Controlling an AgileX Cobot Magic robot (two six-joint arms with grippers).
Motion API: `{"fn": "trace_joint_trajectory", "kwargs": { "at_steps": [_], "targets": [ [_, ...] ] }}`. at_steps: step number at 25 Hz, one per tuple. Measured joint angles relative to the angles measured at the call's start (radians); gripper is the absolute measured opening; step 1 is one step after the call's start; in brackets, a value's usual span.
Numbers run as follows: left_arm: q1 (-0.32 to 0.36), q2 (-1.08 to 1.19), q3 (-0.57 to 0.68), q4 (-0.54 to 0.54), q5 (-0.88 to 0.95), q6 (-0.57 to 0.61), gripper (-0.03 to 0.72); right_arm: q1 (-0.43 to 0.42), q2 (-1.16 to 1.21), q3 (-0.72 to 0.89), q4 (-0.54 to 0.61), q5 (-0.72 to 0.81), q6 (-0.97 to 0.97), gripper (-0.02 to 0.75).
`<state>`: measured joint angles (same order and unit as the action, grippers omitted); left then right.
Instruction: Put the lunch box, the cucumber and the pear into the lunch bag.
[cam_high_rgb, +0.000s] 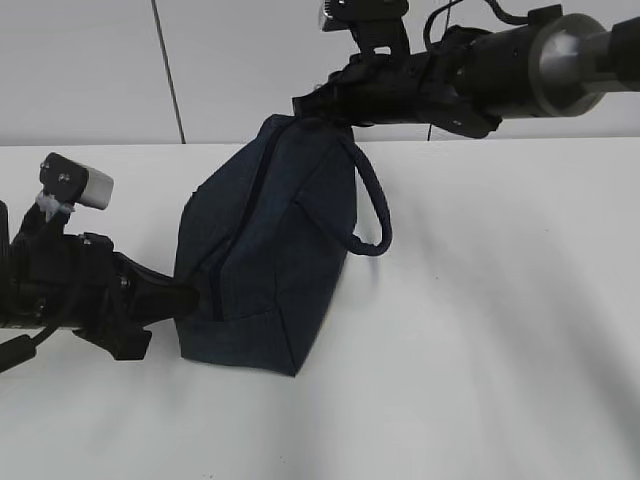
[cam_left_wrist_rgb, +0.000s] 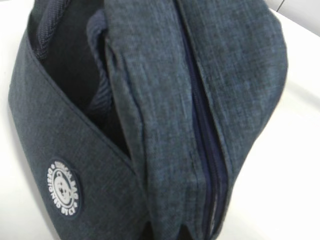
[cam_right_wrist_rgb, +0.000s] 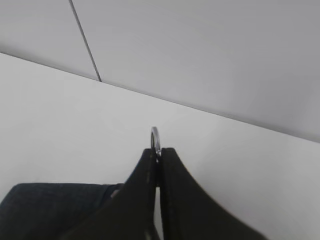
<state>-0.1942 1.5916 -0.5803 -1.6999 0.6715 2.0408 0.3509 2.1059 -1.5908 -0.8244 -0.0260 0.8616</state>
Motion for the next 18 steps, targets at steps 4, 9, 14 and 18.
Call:
{"fn": "trace_joint_trajectory", "kwargs": {
  "at_steps": [4, 9, 14, 18],
  "targets": [
    [0.000, 0.000, 0.000, -0.002, 0.000, 0.000, 0.005, -0.012, 0.018, -0.006, 0.000, -0.023, 0.105, 0.000],
    [0.000, 0.000, 0.000, -0.003, -0.001, 0.000, 0.004, -0.017, 0.037, -0.014, 0.000, -0.025, 0.244, 0.000],
    [0.000, 0.000, 0.000, -0.004, -0.002, 0.000, 0.004, -0.036, 0.057, -0.022, 0.000, -0.038, 0.432, 0.000],
    [0.000, 0.000, 0.000, -0.004, -0.002, 0.000, 0.004, -0.044, 0.068, -0.022, -0.008, -0.049, 0.511, 0.000]
  ]
}}
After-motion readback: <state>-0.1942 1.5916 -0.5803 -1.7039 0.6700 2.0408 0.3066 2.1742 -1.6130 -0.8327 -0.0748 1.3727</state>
